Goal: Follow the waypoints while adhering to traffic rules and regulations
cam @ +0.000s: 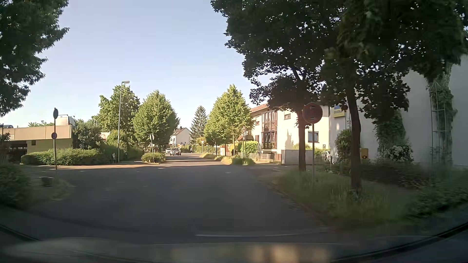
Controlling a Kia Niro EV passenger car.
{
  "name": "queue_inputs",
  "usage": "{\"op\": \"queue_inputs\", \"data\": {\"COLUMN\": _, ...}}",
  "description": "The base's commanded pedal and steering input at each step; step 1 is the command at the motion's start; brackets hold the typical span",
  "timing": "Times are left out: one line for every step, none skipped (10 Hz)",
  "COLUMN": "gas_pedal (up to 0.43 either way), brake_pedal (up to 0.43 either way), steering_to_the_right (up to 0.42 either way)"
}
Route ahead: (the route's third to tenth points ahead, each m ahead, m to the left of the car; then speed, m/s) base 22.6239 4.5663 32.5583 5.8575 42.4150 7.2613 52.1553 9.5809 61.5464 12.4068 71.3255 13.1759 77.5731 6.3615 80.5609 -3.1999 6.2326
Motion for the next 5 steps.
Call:
{"op": "queue_inputs", "data": {"gas_pedal": 0.079, "brake_pedal": 0.000, "steering_to_the_right": -0.017}}
{"op": "queue_inputs", "data": {"gas_pedal": 0.079, "brake_pedal": 0.000, "steering_to_the_right": -0.020}}
{"op": "queue_inputs", "data": {"gas_pedal": 0.079, "brake_pedal": 0.000, "steering_to_the_right": -0.020}}
{"op": "queue_inputs", "data": {"gas_pedal": 0.079, "brake_pedal": 0.000, "steering_to_the_right": -0.020}}
{"op": "queue_inputs", "data": {"gas_pedal": 0.079, "brake_pedal": 0.000, "steering_to_the_right": -0.020}}
